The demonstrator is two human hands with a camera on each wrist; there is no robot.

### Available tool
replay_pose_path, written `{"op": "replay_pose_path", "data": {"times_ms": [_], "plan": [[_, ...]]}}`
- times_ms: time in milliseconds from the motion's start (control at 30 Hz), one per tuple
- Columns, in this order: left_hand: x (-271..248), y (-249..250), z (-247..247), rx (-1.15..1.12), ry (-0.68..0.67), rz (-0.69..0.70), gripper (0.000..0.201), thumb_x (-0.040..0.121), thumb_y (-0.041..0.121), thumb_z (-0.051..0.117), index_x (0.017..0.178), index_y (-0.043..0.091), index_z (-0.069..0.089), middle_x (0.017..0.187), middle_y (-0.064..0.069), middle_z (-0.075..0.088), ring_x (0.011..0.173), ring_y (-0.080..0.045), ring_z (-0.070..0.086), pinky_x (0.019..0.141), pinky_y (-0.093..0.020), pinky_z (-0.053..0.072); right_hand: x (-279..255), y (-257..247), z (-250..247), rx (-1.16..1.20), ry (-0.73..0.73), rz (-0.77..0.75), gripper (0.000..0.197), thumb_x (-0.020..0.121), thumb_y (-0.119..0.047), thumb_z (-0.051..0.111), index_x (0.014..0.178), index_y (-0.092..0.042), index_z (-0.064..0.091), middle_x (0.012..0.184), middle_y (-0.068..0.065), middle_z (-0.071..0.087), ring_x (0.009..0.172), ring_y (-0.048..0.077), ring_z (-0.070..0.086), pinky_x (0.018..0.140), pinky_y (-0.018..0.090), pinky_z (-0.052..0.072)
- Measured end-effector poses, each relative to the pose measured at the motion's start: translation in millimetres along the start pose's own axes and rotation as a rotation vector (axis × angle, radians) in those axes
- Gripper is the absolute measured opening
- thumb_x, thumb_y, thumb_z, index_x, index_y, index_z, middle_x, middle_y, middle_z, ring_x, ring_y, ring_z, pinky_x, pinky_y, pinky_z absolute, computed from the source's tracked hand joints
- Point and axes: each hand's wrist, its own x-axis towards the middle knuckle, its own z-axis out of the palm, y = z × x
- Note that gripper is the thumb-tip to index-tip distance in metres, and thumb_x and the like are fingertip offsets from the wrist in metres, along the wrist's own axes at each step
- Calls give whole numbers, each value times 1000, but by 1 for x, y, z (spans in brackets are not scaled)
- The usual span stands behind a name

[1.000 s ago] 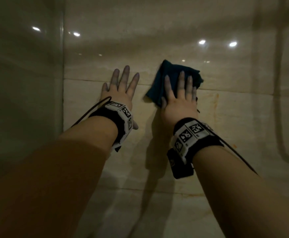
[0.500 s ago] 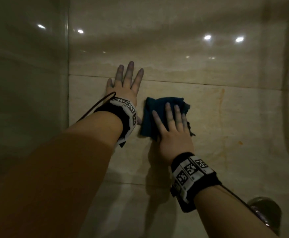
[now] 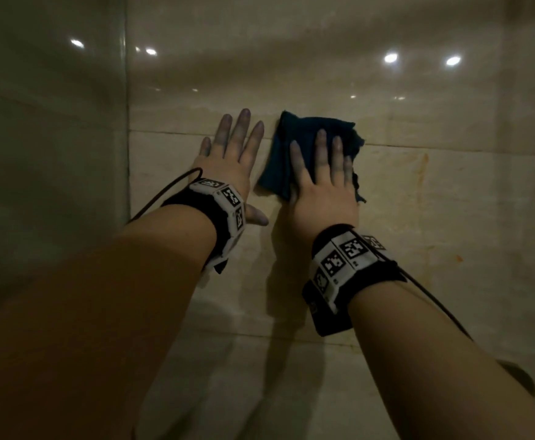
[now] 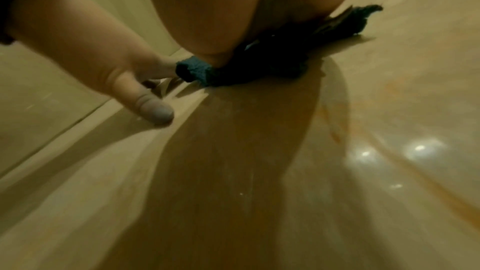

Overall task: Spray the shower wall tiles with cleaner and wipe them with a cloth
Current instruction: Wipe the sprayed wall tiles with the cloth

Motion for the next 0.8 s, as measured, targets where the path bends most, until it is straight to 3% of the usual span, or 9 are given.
{"op": "replay_pose_path", "data": {"times_ms": [100, 233, 333, 467, 600, 800], "plan": [[-1, 5, -3, 0, -13, -19, 144, 57, 69, 71, 143, 15, -32, 151, -8, -36, 144, -32, -23, 118, -46, 1, -20, 6, 16, 16, 17, -9, 63, 100, -37, 25, 146, -29, -17, 155, 8, -25, 143, 28, -22, 114, 38, -17], [2, 15, -6, -23, 4, -81, 123, 78, 40, 71, 145, 15, -28, 152, -10, -34, 144, -34, -21, 118, -46, 6, -53, 19, 30, -14, -59, 17, 63, 100, -37, 23, 135, -31, -30, 143, 1, -38, 142, 26, -25, 114, 38, -17], [3, 15, -6, -15, -10, -82, 132, 71, 49, 75, 144, 15, -29, 152, -11, -34, 143, -35, -22, 118, -47, 6, -54, 27, 26, -58, -91, 5, 60, 100, -38, 19, 133, -33, -31, 141, -1, -39, 142, 24, -25, 115, 37, -16], [3, 15, -9, -13, -73, -82, 152, 51, 63, 79, 142, 16, -33, 150, -11, -37, 142, -36, -25, 118, -47, 4, -28, 40, 2, -39, -54, 74, 60, 101, -37, 21, 145, -31, -18, 154, 5, -27, 143, 26, -22, 117, 38, -12], [4, 13, -8, -8, -71, -73, 153, 51, 63, 79, 142, 15, -34, 150, -11, -38, 142, -36, -25, 118, -48, 4, -7, 53, -15, -23, -15, 118, 59, 101, -38, 20, 147, -29, -15, 155, 7, -26, 143, 27, -21, 116, 38, -13], [5, 15, -8, 6, -72, -84, 155, 49, 64, 80, 142, 14, -34, 150, -12, -37, 143, -36, -23, 118, -49, 6, -36, 55, 7, -23, 30, 119, 59, 101, -37, 21, 147, -27, -15, 156, 8, -21, 145, 27, -17, 117, 38, -9]]}}
